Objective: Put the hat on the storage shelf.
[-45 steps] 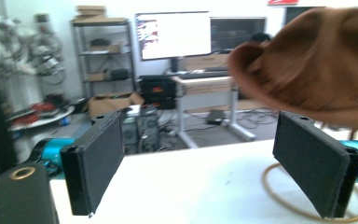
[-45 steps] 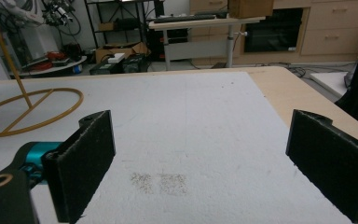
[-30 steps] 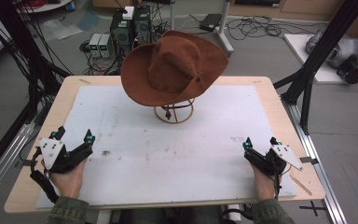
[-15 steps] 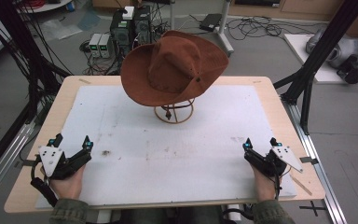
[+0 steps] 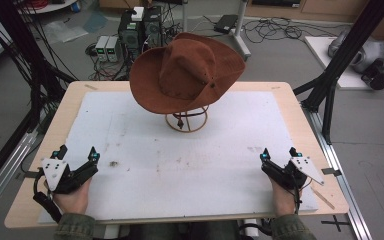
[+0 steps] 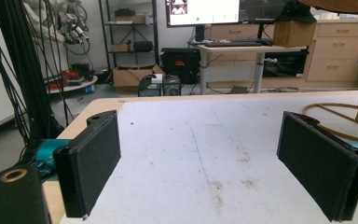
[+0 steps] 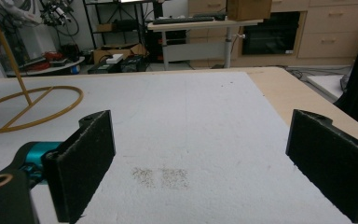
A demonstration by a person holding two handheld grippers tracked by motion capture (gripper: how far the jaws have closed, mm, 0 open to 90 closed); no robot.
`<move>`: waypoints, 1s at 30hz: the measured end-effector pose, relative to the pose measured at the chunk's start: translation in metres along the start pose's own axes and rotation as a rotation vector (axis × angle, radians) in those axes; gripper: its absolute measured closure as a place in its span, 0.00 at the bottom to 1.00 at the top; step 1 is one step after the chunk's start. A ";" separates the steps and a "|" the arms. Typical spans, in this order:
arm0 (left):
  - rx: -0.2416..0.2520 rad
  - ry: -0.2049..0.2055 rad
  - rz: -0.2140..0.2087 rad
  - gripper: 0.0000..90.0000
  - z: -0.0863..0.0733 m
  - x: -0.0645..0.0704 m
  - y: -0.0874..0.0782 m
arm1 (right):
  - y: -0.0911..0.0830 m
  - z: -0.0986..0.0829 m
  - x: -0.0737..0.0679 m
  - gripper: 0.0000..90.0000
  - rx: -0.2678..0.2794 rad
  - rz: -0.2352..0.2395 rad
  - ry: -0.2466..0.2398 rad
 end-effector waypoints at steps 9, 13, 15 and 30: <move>-0.005 -0.010 0.007 0.15 -0.004 -0.002 -0.001 | 0.000 0.000 -0.001 0.08 0.001 0.001 -0.003; -0.015 -0.013 0.002 0.15 -0.006 -0.001 0.000 | 0.001 0.000 -0.001 0.08 -0.001 0.004 -0.004; -0.020 -0.016 -0.005 0.15 -0.007 0.000 0.001 | 0.001 0.000 -0.001 0.08 -0.001 0.005 -0.003; -0.033 -0.012 -0.010 0.15 -0.009 0.000 0.002 | 0.002 -0.001 -0.002 0.08 -0.012 0.014 -0.006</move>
Point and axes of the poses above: each handheld gripper's, and its own axes: y roughly forward along the jaws, z roughly out of its top, x roughly to its right, the point moved 5 cm from there along y, roughly forward along the jaws, and after that the axes turned 5 degrees about y, right-handed, at the moved point
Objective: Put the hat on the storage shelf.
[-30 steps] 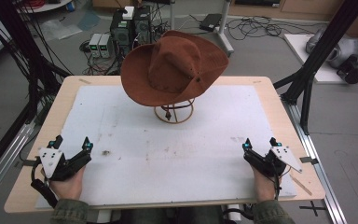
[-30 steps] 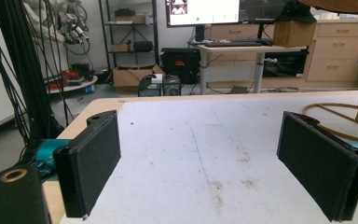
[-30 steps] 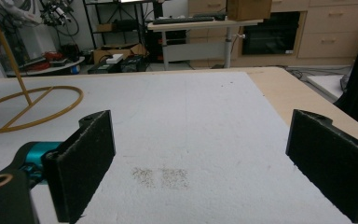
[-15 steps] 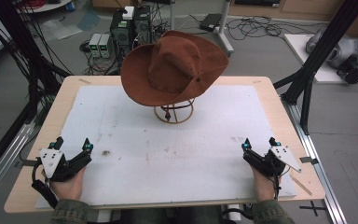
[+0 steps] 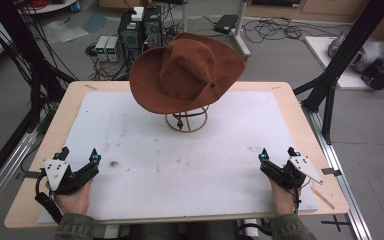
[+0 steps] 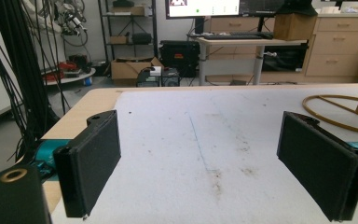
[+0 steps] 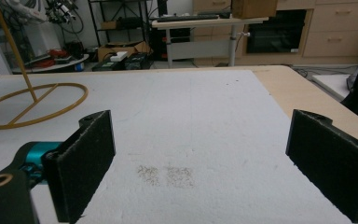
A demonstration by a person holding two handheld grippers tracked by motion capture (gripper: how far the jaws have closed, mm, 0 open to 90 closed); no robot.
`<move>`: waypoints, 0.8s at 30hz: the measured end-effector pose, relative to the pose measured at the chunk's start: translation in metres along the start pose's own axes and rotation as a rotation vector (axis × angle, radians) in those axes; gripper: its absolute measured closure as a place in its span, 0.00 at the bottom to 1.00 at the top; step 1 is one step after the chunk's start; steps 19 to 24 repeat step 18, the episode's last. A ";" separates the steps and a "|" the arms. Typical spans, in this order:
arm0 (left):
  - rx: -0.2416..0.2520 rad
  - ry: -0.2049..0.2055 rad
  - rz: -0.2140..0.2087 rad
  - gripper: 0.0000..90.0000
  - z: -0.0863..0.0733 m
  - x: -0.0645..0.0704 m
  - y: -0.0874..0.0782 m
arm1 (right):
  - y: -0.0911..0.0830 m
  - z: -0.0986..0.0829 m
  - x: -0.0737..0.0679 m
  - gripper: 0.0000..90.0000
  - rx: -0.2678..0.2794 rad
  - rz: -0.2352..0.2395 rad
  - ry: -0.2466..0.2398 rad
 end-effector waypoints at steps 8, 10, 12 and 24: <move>-0.016 -0.008 -0.016 0.15 -0.002 0.001 0.002 | 0.000 0.000 -0.002 0.08 -0.007 0.017 0.008; -0.017 -0.008 -0.016 0.15 -0.002 0.001 0.002 | 0.000 -0.001 -0.002 0.08 -0.007 0.018 0.003; -0.018 -0.009 -0.016 0.15 -0.002 0.001 0.002 | 0.001 -0.001 -0.002 0.08 -0.008 0.019 0.002; -0.020 -0.009 -0.019 0.15 -0.003 0.001 0.002 | 0.001 -0.001 -0.002 0.08 -0.009 0.019 0.002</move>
Point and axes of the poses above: each handheld gripper's, and its own axes: y roughly forward along the jaws, z roughly out of its top, x roughly to its right, the point moved 5 cm from there along y, roughly forward along the jaws, and after that the axes turned 5 degrees about y, right-handed, at the moved point
